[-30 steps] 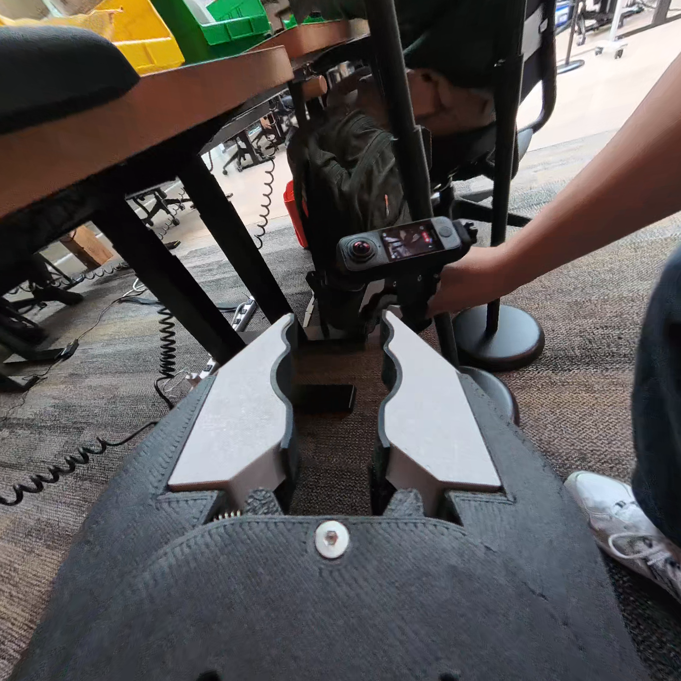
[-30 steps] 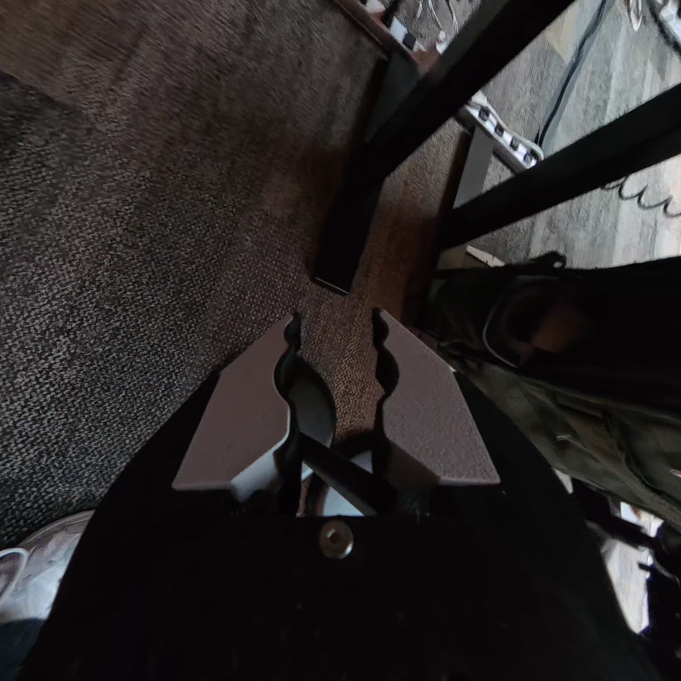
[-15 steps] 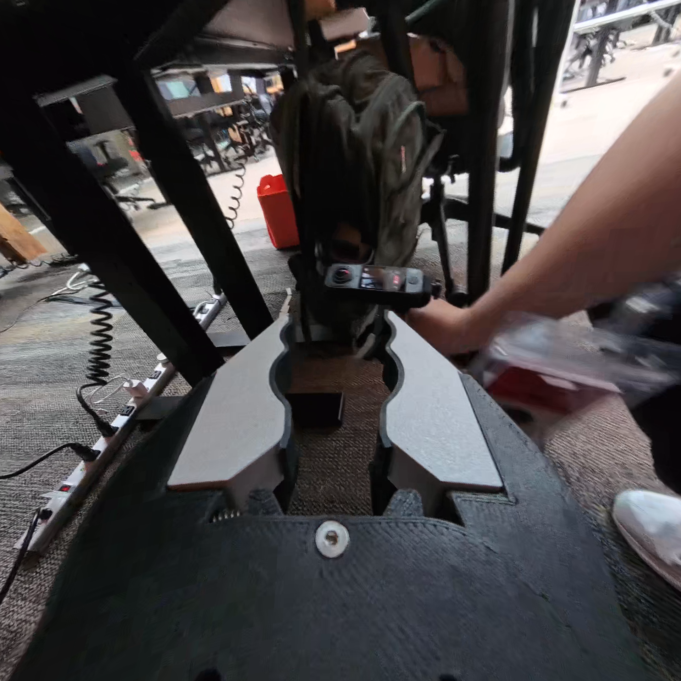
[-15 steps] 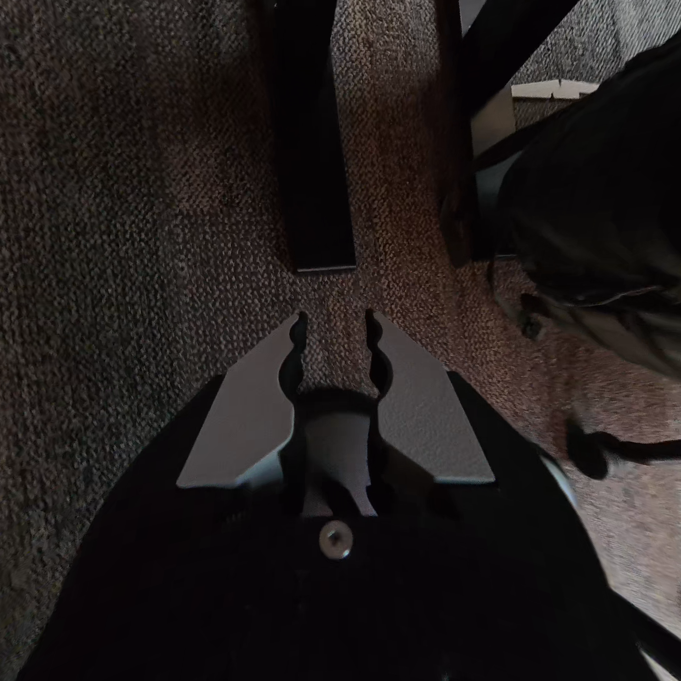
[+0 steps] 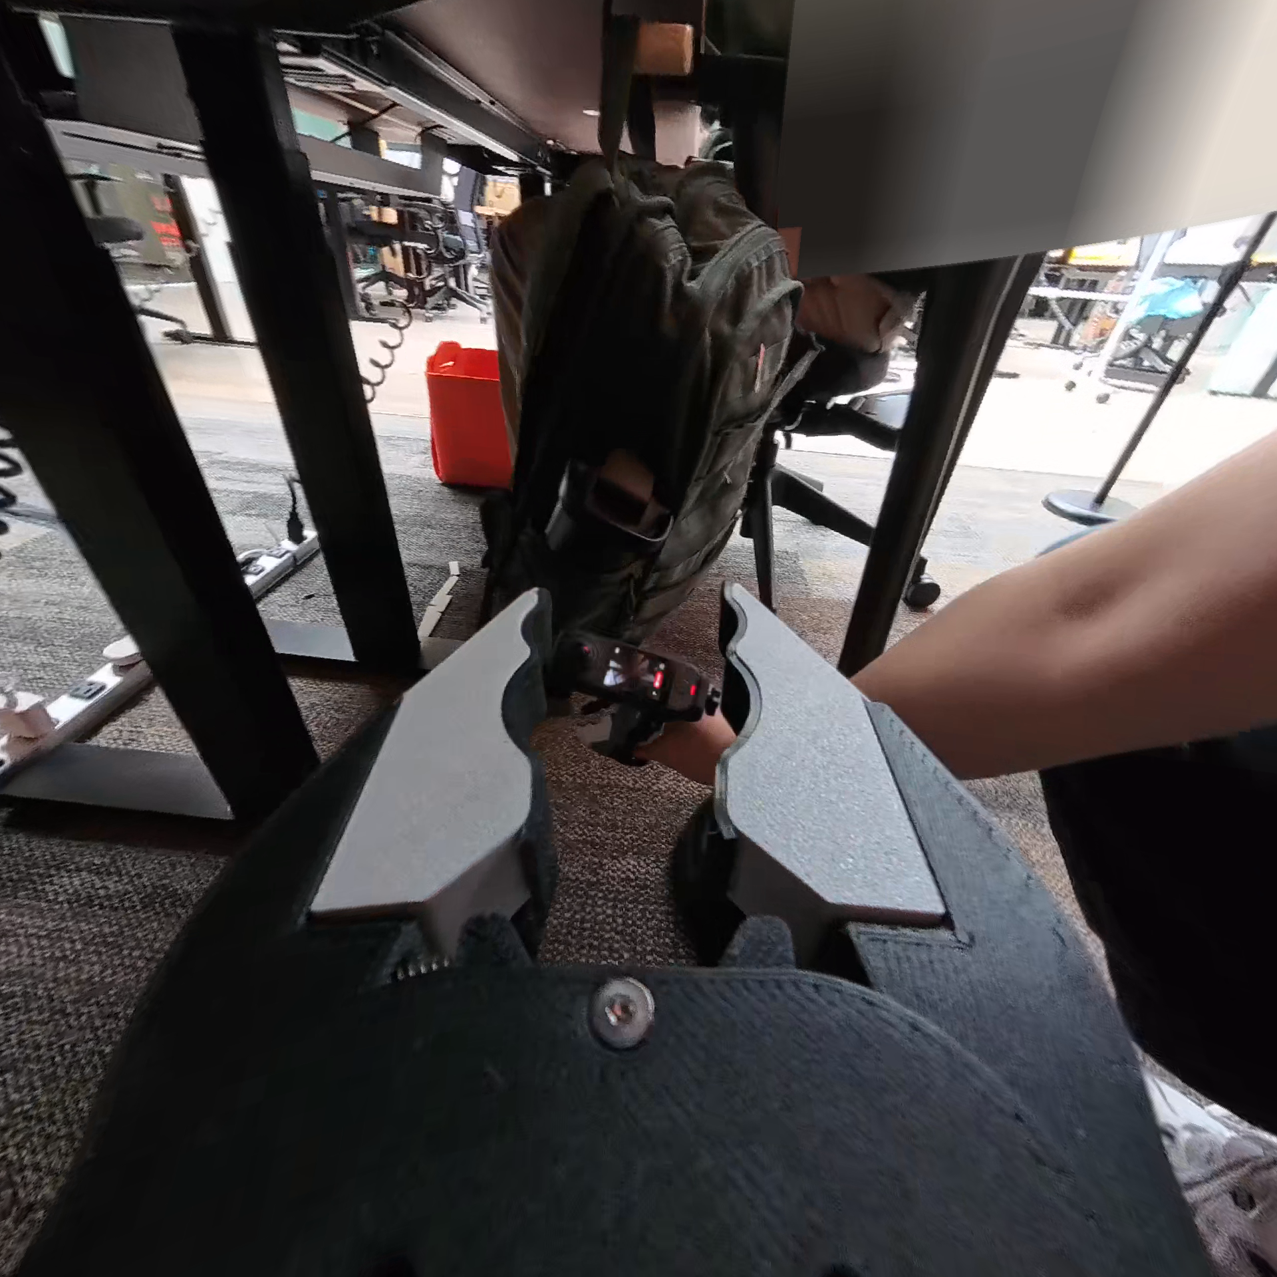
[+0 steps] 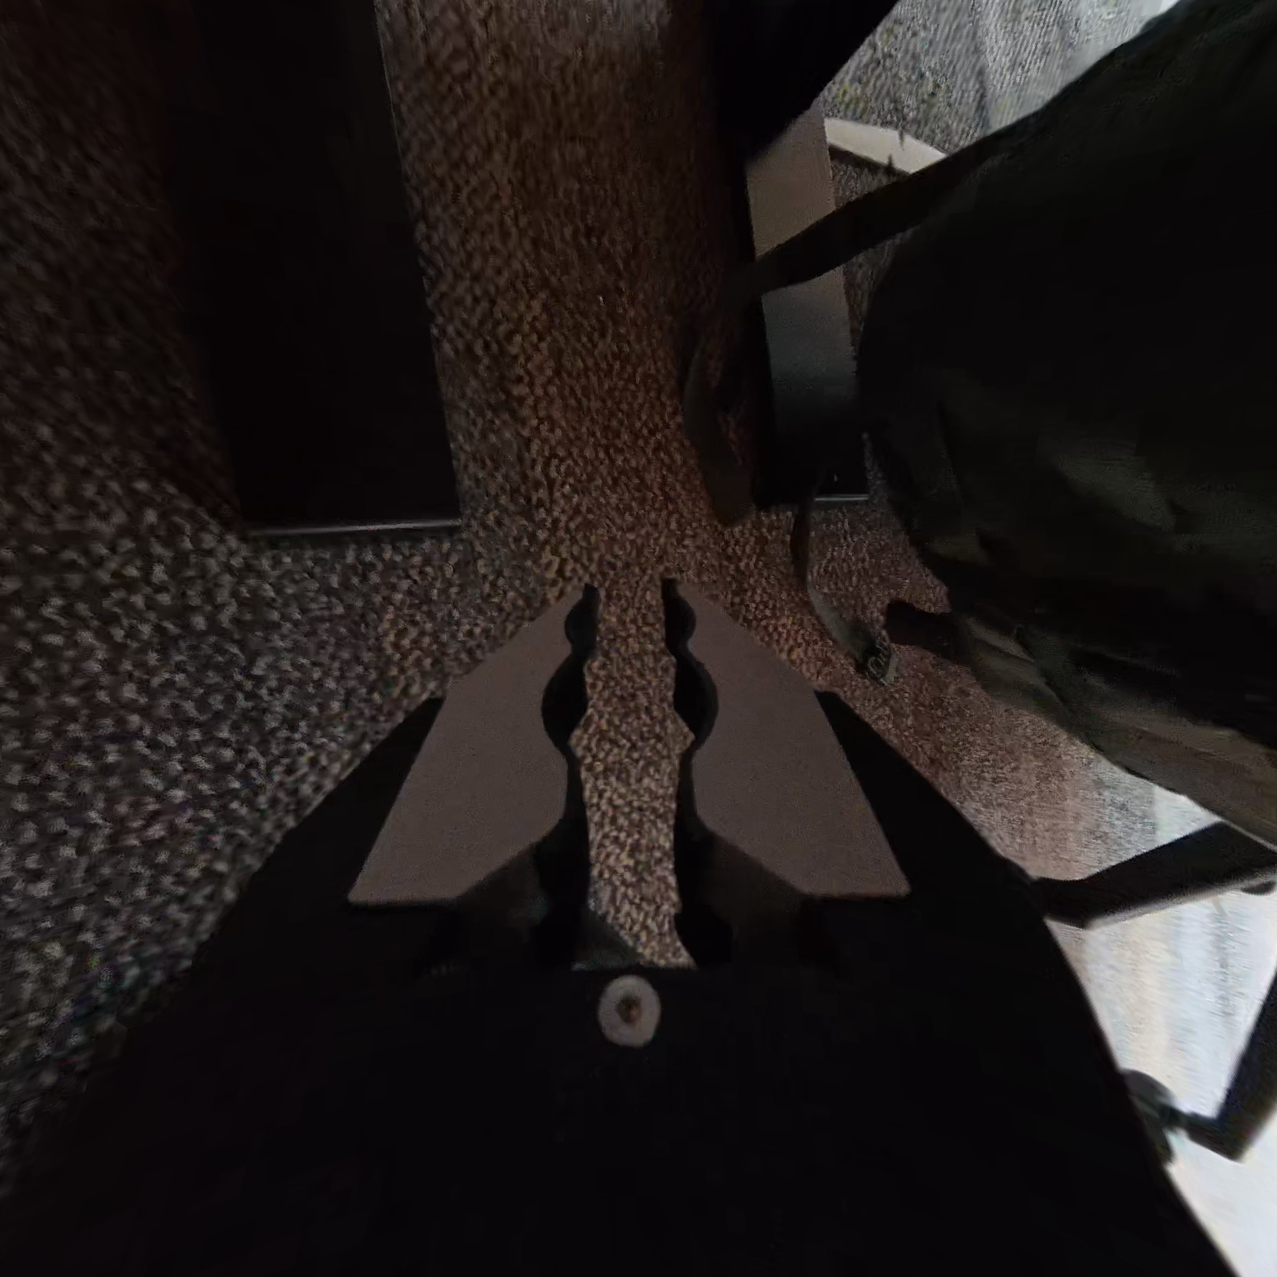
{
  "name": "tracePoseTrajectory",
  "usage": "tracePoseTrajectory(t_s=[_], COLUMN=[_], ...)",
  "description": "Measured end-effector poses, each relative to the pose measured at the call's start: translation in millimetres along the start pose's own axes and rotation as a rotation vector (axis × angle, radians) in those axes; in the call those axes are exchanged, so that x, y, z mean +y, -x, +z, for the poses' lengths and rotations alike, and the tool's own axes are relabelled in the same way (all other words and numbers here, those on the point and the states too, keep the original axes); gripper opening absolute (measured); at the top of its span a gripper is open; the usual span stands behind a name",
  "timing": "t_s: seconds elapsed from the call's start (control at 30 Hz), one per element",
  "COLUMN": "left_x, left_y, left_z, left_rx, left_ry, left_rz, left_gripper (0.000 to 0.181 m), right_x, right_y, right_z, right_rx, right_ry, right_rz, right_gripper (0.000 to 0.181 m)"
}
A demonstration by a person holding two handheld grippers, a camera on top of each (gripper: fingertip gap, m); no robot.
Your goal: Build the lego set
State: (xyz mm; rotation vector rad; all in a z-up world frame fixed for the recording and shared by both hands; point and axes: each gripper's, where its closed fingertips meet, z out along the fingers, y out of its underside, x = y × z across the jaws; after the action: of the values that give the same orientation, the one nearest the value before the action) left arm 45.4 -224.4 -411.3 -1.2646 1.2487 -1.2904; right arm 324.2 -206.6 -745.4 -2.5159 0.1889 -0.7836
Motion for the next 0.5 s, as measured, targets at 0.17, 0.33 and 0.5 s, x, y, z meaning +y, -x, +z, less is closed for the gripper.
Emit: tracePoseTrajectory(t_s=[0.17,0.33,0.5], left_x=[6,1,13], left_y=[16,26,32], left_z=[-19,-52,-86], left_rx=[-0.077,-0.168,-0.247], left_ry=[0.038,0.044,0.089], left_rz=[-0.054,-0.051,-0.112], left_gripper=[0.050,0.053,0.052], right_x=[6,-4,-14], right_y=[-6,-16,-12], right_z=[26,57,89], right_rx=[0.067,0.180,0.218], right_ry=[0.098,0.120,0.074], right_rz=[-0.182,-0.235,-0.295], right_gripper=[0.024,0.023,0.023])
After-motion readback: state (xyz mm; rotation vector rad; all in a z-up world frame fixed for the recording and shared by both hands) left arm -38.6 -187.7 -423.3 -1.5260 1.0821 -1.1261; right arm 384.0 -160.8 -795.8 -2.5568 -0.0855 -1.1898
